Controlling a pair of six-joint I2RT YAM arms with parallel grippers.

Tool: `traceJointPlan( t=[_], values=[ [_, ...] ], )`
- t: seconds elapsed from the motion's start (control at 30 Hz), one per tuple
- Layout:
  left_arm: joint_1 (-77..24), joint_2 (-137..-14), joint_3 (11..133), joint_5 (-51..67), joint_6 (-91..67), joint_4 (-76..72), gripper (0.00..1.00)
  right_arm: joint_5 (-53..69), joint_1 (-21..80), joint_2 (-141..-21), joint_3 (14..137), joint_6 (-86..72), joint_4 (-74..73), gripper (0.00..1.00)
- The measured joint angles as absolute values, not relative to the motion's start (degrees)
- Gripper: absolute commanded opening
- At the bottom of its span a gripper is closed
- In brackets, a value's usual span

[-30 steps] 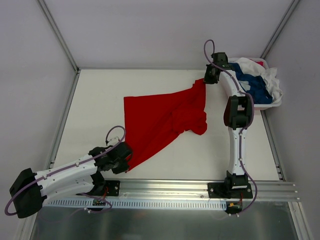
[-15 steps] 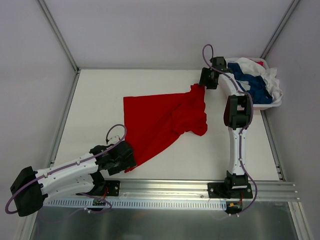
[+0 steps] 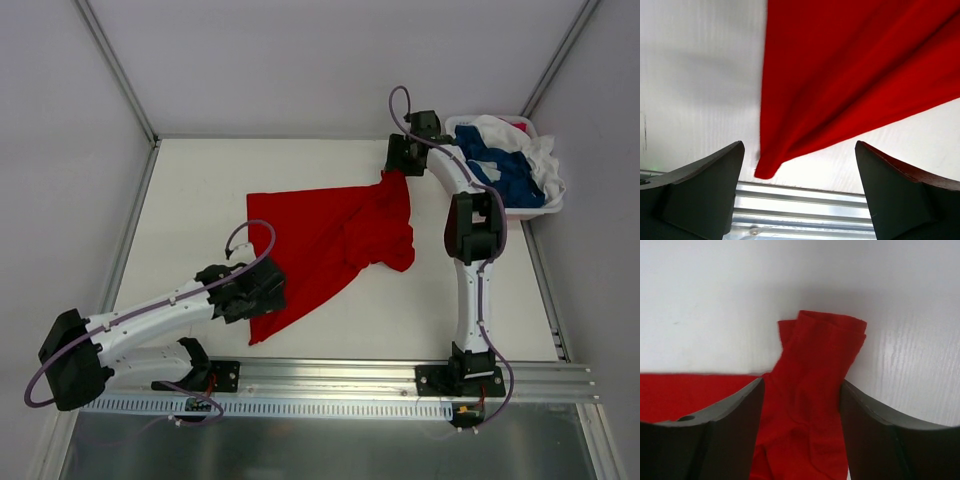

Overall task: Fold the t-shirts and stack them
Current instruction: Flatten out the tshirt

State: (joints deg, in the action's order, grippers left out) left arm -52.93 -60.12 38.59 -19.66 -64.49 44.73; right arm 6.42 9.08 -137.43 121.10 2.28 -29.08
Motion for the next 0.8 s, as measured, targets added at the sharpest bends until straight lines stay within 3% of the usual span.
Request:
traceJointPlan(
  t=[0.2, 0.53, 0.8],
  values=[
    [-51.5, -64.7, 44.6, -24.1, -60.9, 43.9, 0.94, 5.3, 11.4, -128.9, 116.7, 3.9, -29.3, 0.63],
    [-36.4, -66.2, 44.1, -24.1, -49.3, 32.2, 0.94, 4.9, 16.8, -109.9, 104.3, 5.4, -28.3, 0.63],
    [-28.4, -80.2, 50.3, -19.6, -38.8, 19.8, 0.94, 5.2, 25.0, -98.0, 91.6, 6.3, -26.8, 0.63]
  ],
)
